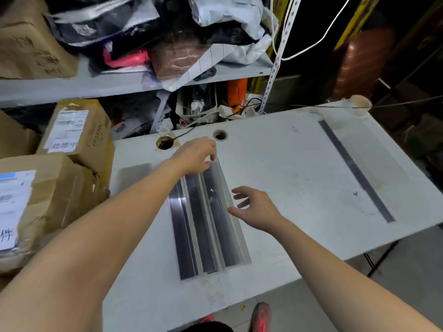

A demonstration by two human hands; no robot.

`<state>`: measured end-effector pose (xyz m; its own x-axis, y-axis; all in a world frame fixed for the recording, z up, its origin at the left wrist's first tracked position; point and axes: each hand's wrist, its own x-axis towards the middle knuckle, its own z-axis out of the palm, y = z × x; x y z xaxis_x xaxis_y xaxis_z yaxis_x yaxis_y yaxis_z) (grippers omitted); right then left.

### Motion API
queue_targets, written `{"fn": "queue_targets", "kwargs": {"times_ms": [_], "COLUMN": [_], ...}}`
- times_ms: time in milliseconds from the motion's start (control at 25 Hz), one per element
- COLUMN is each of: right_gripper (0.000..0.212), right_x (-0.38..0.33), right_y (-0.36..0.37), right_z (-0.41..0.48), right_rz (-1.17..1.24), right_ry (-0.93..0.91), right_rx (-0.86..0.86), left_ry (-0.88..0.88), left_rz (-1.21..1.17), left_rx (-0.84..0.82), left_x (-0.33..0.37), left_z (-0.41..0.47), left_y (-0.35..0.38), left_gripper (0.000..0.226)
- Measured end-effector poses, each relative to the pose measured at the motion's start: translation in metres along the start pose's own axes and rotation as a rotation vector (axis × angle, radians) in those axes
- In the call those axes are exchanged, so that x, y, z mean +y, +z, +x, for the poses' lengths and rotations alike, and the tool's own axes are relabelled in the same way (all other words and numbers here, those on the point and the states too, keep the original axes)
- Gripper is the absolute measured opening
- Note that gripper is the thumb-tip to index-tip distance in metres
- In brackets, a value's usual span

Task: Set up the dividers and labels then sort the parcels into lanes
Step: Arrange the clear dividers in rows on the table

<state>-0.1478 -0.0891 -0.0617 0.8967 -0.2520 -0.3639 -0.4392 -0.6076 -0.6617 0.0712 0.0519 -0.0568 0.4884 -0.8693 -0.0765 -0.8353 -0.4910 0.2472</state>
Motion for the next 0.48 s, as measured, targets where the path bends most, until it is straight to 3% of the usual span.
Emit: {"fn": "queue_targets", "kwargs": {"times_ms": [280,480], "right_gripper": [0.044,0.035], "right_x": [0.011,0.024], "right_y": [0.001,0.001], "right_z": [-0.013,-0.024], "right_rz": [0.130,0.159], "right_ry": [0.112,0.148], "right_rx": [0.049,0.016], "left_ry": [0.231,0.255], "left_rz": [0.101,0.046], "left_rx": [-0.121,-0.138], "left_x": [-0.003,-0.011], "left_z": [0.033,0.034], "left_y": [-0.009,-0.005], "left_gripper": [0.007,0.017]}}
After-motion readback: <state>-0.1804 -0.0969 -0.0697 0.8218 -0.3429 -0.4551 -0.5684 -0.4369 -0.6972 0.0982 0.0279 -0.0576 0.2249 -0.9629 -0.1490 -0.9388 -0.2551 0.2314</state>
